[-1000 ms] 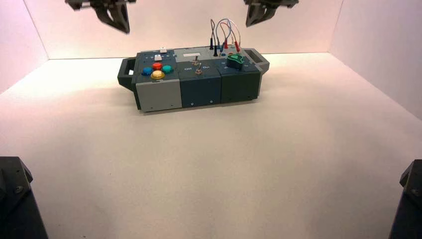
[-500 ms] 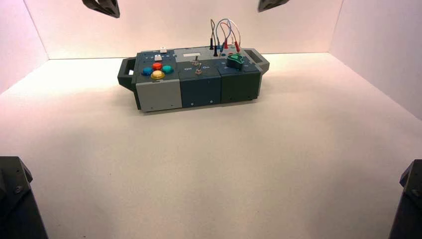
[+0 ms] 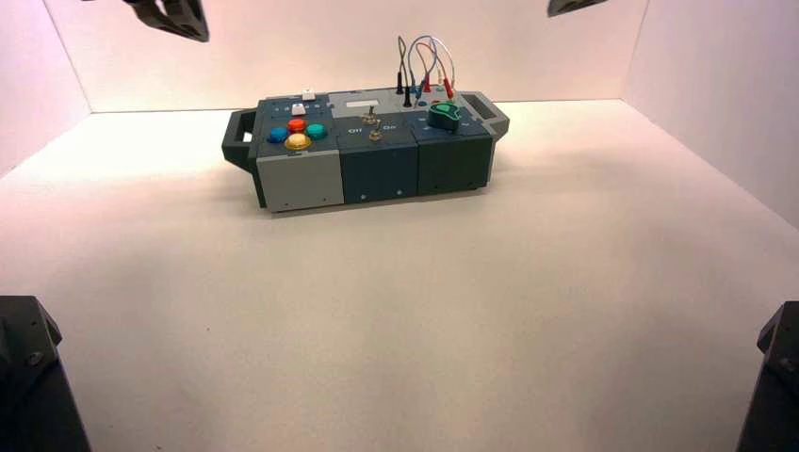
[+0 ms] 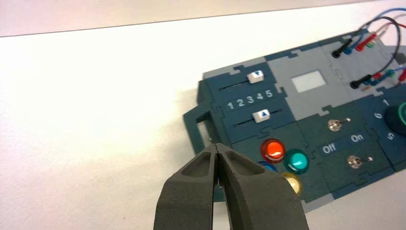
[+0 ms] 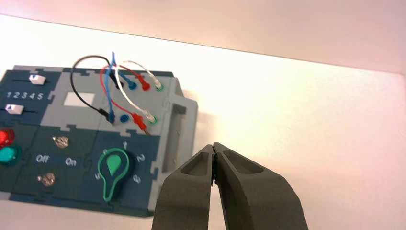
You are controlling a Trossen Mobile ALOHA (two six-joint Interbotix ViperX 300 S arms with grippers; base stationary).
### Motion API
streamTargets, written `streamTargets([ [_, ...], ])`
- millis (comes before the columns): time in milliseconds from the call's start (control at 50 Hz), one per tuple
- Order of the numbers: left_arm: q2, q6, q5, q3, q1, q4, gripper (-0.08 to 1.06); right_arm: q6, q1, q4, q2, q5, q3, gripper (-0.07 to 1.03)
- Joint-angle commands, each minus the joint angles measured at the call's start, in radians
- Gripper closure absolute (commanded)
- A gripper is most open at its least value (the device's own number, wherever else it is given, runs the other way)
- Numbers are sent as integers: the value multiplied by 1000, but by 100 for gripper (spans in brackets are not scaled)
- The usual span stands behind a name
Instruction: Move the box away.
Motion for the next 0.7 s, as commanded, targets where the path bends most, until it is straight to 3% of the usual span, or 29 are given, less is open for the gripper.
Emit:
streamTargets([
  [20,-28,3,-26,14,8,2,101,5,0,5,-54,-44,32,99],
  [320,-43,-25,-152,123,8,-8,101,5,-67,9,-147,-118,184,99],
  [700,-144,-35,-239,235,8,-8,101,6,-74,54,-253,-190,307,99],
])
